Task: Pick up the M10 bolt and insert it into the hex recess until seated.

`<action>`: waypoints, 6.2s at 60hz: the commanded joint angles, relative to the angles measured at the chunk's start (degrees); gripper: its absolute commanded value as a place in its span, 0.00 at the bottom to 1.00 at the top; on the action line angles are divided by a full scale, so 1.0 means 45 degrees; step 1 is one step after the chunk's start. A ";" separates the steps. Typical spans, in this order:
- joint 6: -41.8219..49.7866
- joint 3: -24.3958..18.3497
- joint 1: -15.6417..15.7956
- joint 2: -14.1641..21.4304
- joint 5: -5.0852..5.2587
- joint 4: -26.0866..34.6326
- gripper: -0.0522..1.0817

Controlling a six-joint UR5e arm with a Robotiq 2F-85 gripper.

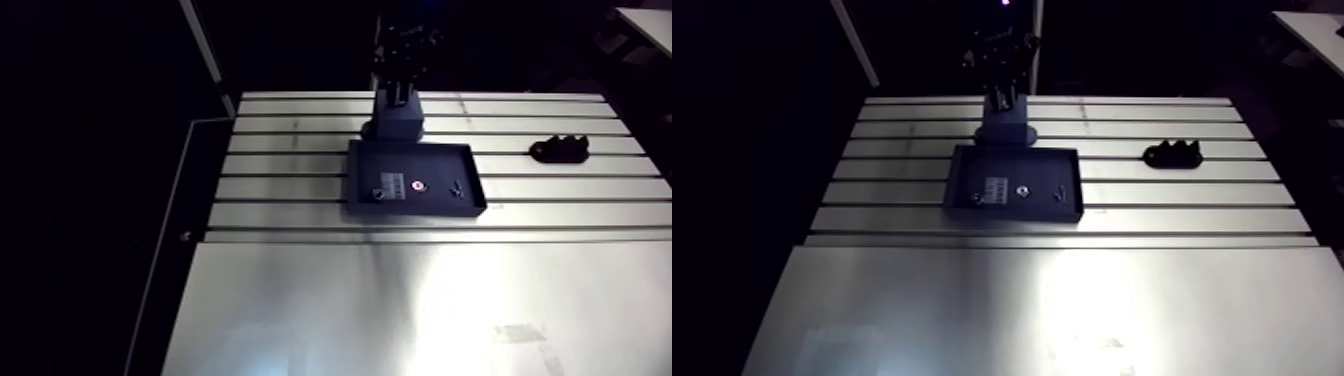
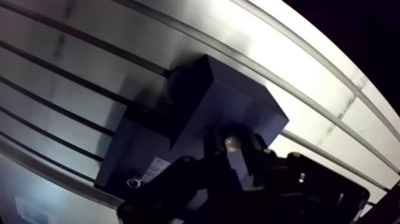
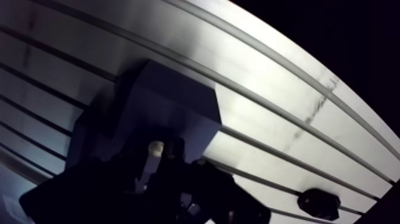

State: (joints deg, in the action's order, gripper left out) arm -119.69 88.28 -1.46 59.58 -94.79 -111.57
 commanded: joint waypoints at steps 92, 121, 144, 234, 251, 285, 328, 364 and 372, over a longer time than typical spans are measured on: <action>0.0434 0.0313 0.0031 0.0282 0.0078 -0.0178 0.70; 0.1264 0.0333 0.0031 0.0263 0.0078 -0.0178 0.70; 0.1715 0.0294 -0.0083 0.0263 0.0058 -0.0178 0.69; 0.5477 -0.0856 -0.0236 0.0712 0.0077 0.1776 0.56; 0.5810 -0.0917 -0.0245 0.0598 0.0077 0.1812 0.97; 0.5861 -0.0648 -0.0125 0.0517 0.0316 0.1799 1.00; 0.5729 -0.0058 -0.0105 0.0464 0.0312 0.0740 1.00; 0.5709 0.0039 -0.0066 0.0243 0.0312 0.0528 1.00; 0.5690 0.0021 -0.0066 0.0243 0.0312 0.0526 1.00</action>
State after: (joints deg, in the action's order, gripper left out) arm -94.03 88.40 -1.79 60.74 -93.38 -109.15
